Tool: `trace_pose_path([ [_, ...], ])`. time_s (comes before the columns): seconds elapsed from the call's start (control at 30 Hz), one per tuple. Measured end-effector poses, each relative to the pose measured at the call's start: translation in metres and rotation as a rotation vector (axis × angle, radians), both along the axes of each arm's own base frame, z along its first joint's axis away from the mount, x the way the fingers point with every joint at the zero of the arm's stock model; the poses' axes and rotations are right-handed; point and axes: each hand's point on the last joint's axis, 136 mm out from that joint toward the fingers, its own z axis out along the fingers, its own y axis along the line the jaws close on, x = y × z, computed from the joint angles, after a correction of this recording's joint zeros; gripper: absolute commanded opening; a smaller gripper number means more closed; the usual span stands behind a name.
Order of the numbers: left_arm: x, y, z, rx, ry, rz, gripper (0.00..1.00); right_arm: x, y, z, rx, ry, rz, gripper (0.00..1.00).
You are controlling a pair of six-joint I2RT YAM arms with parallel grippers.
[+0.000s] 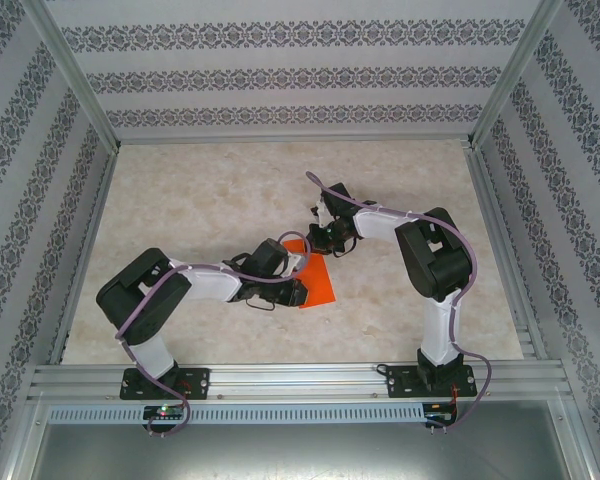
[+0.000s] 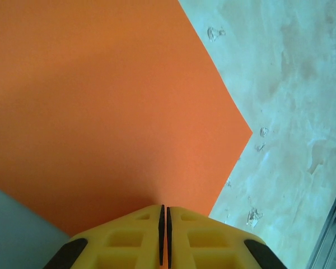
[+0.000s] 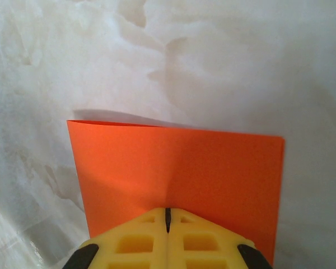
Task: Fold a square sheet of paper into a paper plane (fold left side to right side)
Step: First fold the square sheet of paper in half at the center of the table.
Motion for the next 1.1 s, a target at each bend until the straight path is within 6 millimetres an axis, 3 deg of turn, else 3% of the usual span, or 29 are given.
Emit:
trace_pose_path([
  [0.53, -0.021, 0.005, -0.001, 0.007, -0.013, -0.018, 0.13, -0.003, 0.0, 0.0, 0.002, 0.011, 0.007, 0.04],
  [0.8, -0.045, 0.02, 0.0, 0.014, 0.025, -0.022, 0.15, -0.003, 0.0, 0.0, 0.003, 0.011, 0.006, 0.04],
  [0.97, -0.044, 0.024, 0.028, -0.022, -0.007, -0.012, 0.17, -0.003, -0.003, 0.0, 0.019, 0.003, -0.019, 0.05],
  [1.1, -0.017, 0.032, 0.059, -0.073, -0.053, 0.055, 0.2, -0.001, -0.012, 0.001, 0.028, 0.002, -0.058, 0.05],
])
